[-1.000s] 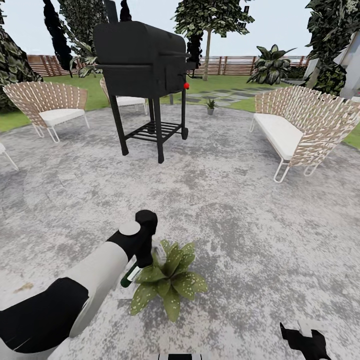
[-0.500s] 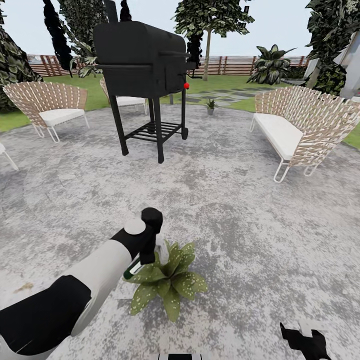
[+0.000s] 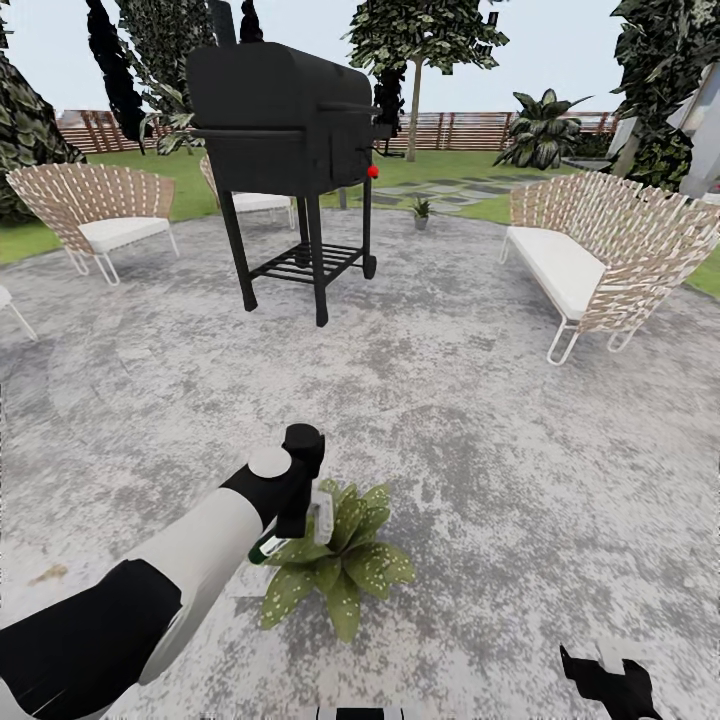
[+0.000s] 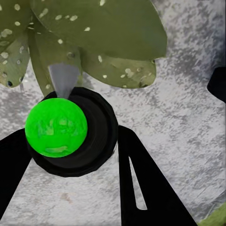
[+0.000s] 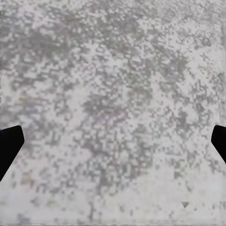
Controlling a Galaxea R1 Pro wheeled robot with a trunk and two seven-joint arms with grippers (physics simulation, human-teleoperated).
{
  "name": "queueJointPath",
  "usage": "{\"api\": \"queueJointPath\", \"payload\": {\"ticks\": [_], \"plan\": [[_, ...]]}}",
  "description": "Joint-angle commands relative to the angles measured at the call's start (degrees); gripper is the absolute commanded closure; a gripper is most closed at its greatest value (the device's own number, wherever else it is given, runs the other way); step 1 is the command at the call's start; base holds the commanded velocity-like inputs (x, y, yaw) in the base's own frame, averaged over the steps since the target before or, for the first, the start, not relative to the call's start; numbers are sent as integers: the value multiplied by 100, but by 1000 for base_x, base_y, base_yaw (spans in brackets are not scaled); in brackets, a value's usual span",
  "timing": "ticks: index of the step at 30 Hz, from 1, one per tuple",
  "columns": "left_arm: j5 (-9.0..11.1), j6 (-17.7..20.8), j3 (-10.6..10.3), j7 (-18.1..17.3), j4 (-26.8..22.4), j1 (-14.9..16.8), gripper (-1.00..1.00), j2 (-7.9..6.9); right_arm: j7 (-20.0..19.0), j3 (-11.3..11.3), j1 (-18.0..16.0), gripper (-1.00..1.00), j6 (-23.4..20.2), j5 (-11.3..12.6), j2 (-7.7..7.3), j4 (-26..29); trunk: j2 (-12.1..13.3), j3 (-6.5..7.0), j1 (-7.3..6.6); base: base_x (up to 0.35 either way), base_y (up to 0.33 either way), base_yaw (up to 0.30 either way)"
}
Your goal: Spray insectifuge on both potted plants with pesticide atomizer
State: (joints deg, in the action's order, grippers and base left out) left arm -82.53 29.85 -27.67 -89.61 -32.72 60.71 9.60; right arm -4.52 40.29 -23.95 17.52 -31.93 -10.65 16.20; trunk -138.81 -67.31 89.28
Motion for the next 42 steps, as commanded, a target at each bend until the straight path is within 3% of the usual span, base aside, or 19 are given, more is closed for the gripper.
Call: {"api": "queueJointPath", "payload": {"ticks": [1, 26, 30, 31, 32, 35, 37, 38, 40, 41, 42], "plan": [[-26, 62, -11, -39, -5, 3, 100, -1, -46, 49, -4, -100, 23, -16, 1, -1, -2, -5, -2, -213, 0, 0], [-36, 128, 2, -39, -41, 2, 100, -23, -41, 49, -4, -100, 32, 2, 10, 6, -2, -2, -2, -248, -93, 50], [-31, 182, 141, -39, -45, -1, 100, -55, -41, 49, -4, -100, 32, 2, 10, 6, -2, 7, -2, -331, 0, 260], [-29, 189, 306, -39, -43, -8, 100, -76, -41, 49, -4, -100, 32, -1, 10, 6, -2, 10, -2, -336, 0, 268], [-28, 191, 597, -39, -42, -63, 100, -107, -42, 46, -4, -100, 32, -2, 10, 6, -2, 12, -2, -337, 0, 251], [-22, 120, 1768, -39, -41, -323, 100, -146, -48, 49, -4, -100, 32, 0, 10, 6, -2, 15, -2, -337, 0, 86], [-9, -122, 2501, 423, -41, -459, 100, -150, -48, 47, -4, -100, 32, 2, 10, 6, -2, 15, -2, -337, 0, 14], [50, -331, 2769, 586, -41, -511, 100, -151, -49, 45, -4, -100, 32, 2, 10, 6, -2, 15, -2, -337, 0, 4], [317, -709, 3219, 901, -41, -566, 100, -151, -49, 42, -4, -100, 32, 2, 16, 6, -2, 15, -2, -337, 0, 2], [832, -893, 3576, 1350, -47, -744, 100, -174, -49, 41, -4, -100, 32, 2, 20, 6, -2, 15, -2, -121, 0, 0], [984, -910, 3618, 1494, -48, -816, 100, -180, -49, 40, -4, -100, 32, 2, 24, 6, -2, 15, -2, -62, 0, 0]]}}
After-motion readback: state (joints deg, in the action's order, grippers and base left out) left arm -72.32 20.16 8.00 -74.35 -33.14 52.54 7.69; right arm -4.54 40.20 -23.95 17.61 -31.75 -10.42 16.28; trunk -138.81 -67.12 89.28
